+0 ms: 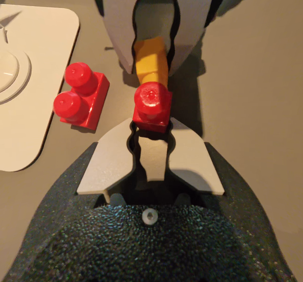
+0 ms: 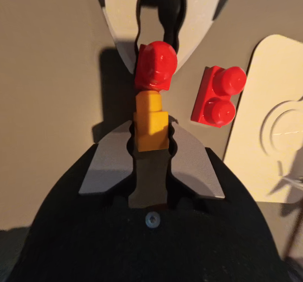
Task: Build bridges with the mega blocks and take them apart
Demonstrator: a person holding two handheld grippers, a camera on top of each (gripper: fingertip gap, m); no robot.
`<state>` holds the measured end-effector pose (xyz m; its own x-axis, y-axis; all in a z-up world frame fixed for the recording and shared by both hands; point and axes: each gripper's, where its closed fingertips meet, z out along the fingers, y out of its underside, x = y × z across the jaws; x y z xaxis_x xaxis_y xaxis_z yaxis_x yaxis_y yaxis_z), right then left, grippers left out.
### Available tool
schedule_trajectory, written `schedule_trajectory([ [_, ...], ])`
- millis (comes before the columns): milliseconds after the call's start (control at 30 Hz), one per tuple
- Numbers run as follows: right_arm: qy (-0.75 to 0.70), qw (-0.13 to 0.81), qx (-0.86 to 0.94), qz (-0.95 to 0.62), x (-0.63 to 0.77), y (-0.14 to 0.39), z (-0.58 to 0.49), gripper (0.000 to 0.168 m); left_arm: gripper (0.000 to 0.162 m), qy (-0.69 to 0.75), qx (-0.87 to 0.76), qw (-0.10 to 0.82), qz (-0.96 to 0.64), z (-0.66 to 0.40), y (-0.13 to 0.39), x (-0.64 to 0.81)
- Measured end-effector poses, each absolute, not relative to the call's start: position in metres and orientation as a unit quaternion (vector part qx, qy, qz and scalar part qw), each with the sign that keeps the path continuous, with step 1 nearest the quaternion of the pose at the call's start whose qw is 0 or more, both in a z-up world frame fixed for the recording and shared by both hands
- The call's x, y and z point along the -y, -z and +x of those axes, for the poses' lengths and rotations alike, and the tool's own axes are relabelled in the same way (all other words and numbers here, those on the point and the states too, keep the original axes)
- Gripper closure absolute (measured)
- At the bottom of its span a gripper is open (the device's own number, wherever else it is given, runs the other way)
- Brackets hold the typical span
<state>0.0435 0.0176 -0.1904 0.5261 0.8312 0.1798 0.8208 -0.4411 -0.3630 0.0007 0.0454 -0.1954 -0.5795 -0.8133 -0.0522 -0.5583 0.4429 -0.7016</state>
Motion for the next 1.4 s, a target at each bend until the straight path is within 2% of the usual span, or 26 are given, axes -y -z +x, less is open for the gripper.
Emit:
schedule_trajectory([
  [233, -0.156, 0.374, 0.251, -0.879, -0.019, 0.173, 0.045, 0.13, 0.126, 0.338, -0.812, 0.198, -0.433, 0.004, 0.192, -0.05],
  [533, -0.2, 0.474, 0.147, -0.845, -0.02, 0.151, 0.029, 0.131, 0.126, 0.355, -0.816, 0.199, -0.412, 0.008, 0.188, -0.034],
  [667, -0.217, 0.451, 0.176, -0.848, -0.014, 0.155, 0.013, 0.131, 0.126, 0.344, -0.817, 0.196, -0.419, 0.008, 0.191, -0.036],
  [933, -0.095, 0.39, 0.25, -0.881, -0.007, 0.185, 0.022, 0.132, 0.126, 0.287, -0.848, 0.195, -0.401, -0.001, 0.194, -0.034],
  [1100, -0.129, 0.373, 0.276, -0.876, 0.0, 0.188, 0.015, 0.131, 0.126, 0.232, -0.875, 0.2, -0.375, -0.008, 0.194, -0.03],
  [1300, -0.199, 0.37, 0.262, -0.869, 0.003, 0.181, 0.017, 0.132, 0.125, 0.251, -0.865, 0.189, -0.391, -0.005, 0.194, -0.026],
  [1400, -0.172, 0.366, 0.278, -0.871, 0.005, 0.186, 0.027, 0.131, 0.125, 0.267, -0.859, 0.175, -0.4, -0.005, 0.195, -0.023],
])
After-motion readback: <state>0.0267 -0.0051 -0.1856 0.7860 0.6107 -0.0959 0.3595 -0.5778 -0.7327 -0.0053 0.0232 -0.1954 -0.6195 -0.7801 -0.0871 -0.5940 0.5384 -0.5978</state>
